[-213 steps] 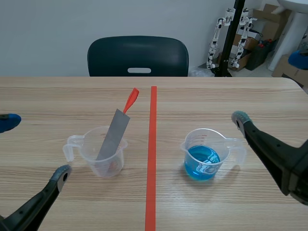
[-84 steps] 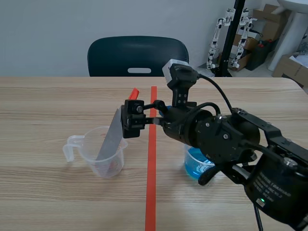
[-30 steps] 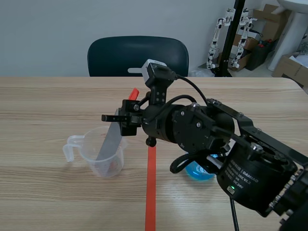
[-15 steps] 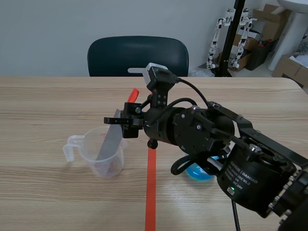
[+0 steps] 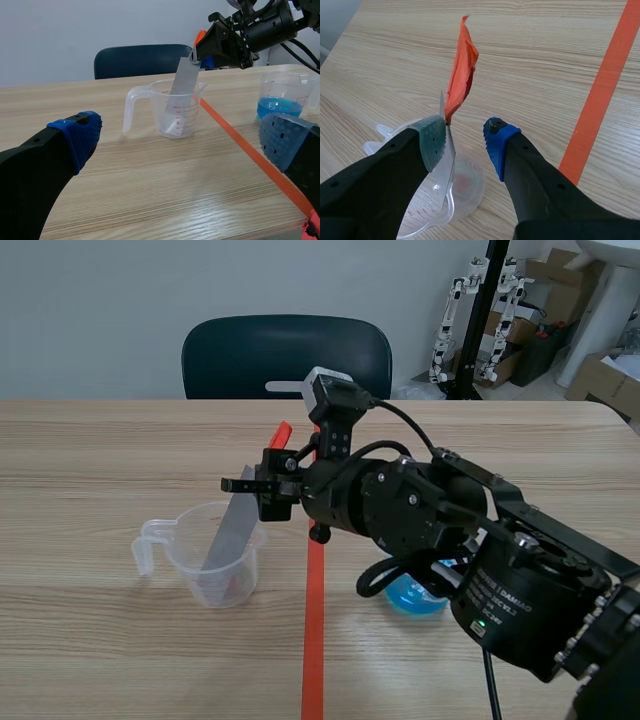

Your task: Do the redox reaction experiment. lift the metal plate out of the left beaker

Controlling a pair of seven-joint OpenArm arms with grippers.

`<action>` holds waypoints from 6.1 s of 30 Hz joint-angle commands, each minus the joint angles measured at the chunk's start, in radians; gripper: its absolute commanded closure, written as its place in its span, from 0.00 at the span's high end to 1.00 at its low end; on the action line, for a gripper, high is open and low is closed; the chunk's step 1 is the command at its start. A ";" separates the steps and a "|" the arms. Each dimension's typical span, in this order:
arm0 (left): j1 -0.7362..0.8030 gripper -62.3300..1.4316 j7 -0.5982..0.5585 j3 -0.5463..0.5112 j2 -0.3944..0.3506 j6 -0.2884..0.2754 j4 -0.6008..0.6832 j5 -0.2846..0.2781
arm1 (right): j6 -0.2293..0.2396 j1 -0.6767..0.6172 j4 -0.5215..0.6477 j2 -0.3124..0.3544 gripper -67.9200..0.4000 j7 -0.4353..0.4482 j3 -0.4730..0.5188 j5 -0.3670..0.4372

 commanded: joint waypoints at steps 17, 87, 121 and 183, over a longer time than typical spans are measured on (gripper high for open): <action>0.008 1.00 -0.046 -0.004 0.002 0.001 0.016 -0.002 | 0.073 0.025 0.013 -0.031 0.01 -0.003 0.001 0.001; 0.008 1.00 -0.046 -0.004 0.002 0.001 0.016 0.001 | 0.433 0.231 0.399 0.095 0.01 -0.171 -0.115 -0.125; 0.008 1.00 -0.046 -0.004 0.002 0.001 0.016 0.001 | 0.612 0.402 0.396 0.180 0.01 -0.262 -0.119 0.150; 0.008 1.00 -0.046 -0.004 0.002 0.001 0.016 0.001 | 0.615 0.402 0.396 0.174 0.01 -0.262 -0.119 0.133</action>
